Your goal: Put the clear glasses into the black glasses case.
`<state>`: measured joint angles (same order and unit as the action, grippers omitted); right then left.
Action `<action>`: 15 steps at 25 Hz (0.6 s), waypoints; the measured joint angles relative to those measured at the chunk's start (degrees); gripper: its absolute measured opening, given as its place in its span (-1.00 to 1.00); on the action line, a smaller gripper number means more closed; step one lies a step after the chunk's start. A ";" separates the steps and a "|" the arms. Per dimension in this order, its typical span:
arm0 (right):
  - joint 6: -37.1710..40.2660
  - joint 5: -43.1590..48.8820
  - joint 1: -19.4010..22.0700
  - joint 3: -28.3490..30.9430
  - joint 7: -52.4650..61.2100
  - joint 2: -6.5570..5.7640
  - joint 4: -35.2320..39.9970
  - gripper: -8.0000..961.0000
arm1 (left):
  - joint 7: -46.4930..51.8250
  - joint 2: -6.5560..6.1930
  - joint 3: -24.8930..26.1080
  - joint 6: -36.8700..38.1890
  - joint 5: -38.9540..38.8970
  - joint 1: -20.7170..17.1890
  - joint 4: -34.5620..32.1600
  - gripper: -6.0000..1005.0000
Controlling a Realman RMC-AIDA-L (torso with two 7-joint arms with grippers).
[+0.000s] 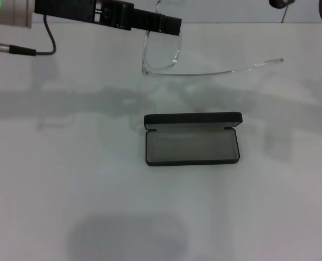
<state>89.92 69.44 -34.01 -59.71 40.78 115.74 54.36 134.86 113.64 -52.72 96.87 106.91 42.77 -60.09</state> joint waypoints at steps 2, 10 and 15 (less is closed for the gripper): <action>-0.05 0.00 0.00 0.08 -0.29 -0.05 -0.25 -0.80 | 0.12 -0.11 0.07 -0.01 -0.02 0.16 -0.24 -0.17; -0.20 0.00 -0.45 0.20 -0.75 -0.18 -1.05 -0.79 | 0.75 -0.15 0.08 -0.03 -1.16 0.80 0.11 -0.20; -0.27 0.01 -0.50 0.21 -0.79 -0.18 -1.05 -0.79 | 0.50 -0.48 0.52 -0.02 -4.68 0.63 0.79 -0.22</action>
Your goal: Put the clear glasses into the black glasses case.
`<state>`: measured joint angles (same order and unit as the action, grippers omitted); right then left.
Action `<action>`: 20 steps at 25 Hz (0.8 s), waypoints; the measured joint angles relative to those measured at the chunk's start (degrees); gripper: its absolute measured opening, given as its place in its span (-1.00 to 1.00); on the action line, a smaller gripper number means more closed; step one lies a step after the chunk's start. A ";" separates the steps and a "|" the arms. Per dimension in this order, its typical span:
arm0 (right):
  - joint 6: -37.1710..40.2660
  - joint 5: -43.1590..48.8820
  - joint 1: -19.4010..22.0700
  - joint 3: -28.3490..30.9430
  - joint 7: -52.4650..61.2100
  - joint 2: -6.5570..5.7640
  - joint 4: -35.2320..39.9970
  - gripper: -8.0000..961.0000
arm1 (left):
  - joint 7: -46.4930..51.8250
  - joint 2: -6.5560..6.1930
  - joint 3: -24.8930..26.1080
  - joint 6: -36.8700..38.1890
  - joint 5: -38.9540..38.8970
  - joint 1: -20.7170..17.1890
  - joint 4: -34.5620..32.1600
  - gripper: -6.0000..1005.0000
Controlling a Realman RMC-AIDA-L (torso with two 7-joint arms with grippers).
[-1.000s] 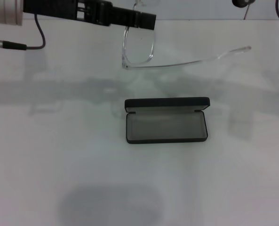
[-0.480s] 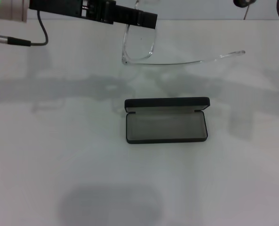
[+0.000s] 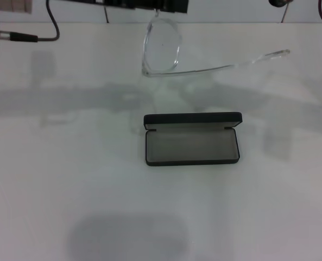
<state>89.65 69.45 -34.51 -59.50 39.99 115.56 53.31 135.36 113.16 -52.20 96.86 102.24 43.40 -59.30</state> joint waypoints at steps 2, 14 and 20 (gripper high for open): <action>-0.01 0.01 -0.01 0.00 -0.09 0.01 0.00 -0.78 | -0.02 -0.02 0.81 0.05 -0.35 -0.20 0.07 -0.22; -0.01 -0.02 0.05 0.03 -0.36 0.10 0.02 -0.77 | -0.53 -0.30 0.46 0.69 -0.06 -0.22 0.99 -0.68; 0.09 -0.46 0.15 0.08 -0.44 0.13 0.04 -0.77 | -0.60 -0.31 -0.47 0.79 -0.07 -0.35 1.03 -0.66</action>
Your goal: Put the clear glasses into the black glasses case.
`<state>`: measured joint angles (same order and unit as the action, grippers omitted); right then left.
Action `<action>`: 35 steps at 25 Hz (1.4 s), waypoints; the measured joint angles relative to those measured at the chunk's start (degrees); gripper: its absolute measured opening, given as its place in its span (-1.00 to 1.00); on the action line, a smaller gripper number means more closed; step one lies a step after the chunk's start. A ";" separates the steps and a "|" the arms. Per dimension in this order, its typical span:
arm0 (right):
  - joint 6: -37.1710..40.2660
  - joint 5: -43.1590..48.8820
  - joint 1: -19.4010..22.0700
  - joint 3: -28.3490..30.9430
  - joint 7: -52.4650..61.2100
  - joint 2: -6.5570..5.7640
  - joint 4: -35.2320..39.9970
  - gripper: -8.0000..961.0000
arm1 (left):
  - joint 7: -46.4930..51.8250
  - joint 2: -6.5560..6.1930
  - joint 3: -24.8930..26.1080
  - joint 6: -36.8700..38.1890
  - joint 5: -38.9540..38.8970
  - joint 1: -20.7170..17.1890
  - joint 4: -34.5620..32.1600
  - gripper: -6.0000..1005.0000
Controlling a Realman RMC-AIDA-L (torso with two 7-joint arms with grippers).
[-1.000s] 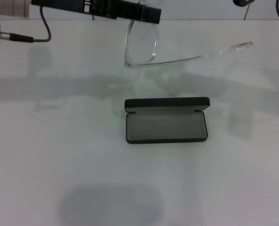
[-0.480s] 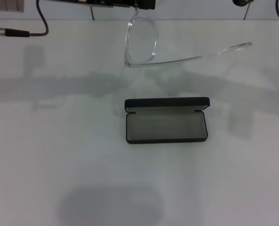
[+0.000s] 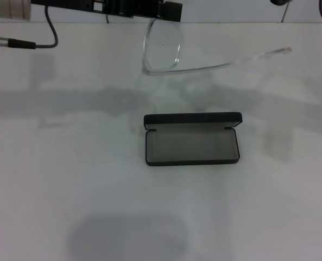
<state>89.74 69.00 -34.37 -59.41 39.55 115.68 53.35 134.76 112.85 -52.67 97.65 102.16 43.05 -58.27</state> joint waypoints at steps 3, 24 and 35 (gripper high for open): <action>0.18 -0.02 0.06 0.00 0.00 -0.01 0.01 -0.76 | 0.10 0.00 -0.01 0.00 -0.21 0.00 0.00 -0.55; 0.53 -0.26 0.29 0.00 -0.05 -0.02 0.01 -0.74 | 0.45 0.00 0.12 -0.01 0.03 -0.02 0.00 -0.72; 0.31 -1.11 0.53 -0.27 -0.08 0.05 0.00 -0.73 | 0.00 0.00 0.01 0.25 -0.23 -0.15 0.00 -0.77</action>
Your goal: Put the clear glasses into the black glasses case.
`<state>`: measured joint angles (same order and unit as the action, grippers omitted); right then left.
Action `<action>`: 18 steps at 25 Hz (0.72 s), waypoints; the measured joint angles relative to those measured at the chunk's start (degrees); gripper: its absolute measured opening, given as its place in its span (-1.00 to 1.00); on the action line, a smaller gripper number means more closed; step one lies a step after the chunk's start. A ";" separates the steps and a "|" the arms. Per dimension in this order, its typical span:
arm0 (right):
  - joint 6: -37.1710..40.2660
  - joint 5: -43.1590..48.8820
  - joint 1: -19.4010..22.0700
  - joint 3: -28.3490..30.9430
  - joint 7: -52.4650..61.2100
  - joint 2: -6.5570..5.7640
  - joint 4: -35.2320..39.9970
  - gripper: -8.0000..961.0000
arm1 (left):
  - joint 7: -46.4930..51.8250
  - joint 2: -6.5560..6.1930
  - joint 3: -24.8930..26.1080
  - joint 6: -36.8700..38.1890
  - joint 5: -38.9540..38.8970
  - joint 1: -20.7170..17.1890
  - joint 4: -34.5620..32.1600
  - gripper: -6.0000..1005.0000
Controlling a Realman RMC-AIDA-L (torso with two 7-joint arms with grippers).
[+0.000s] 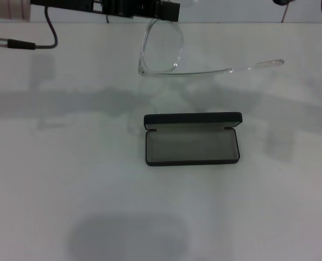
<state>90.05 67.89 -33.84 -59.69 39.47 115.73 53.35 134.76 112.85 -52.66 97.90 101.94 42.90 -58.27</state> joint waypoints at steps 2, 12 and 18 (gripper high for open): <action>-0.17 0.00 0.00 -0.09 0.00 -0.02 -0.02 -0.73 | 0.00 0.00 0.00 0.07 0.00 0.00 0.00 -0.77; -2.54 -0.09 -0.06 -0.37 0.05 0.11 -0.59 -0.72 | -0.10 -0.07 0.18 0.19 0.23 -0.01 0.01 -0.78; -2.69 0.12 -0.29 -0.43 0.42 -0.02 -0.76 -0.66 | -0.12 -0.09 0.27 0.19 0.22 -0.01 0.00 -0.78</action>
<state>87.36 68.01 -34.13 -60.12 39.89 115.71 52.59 134.64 112.76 -52.39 98.09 102.16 42.89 -58.27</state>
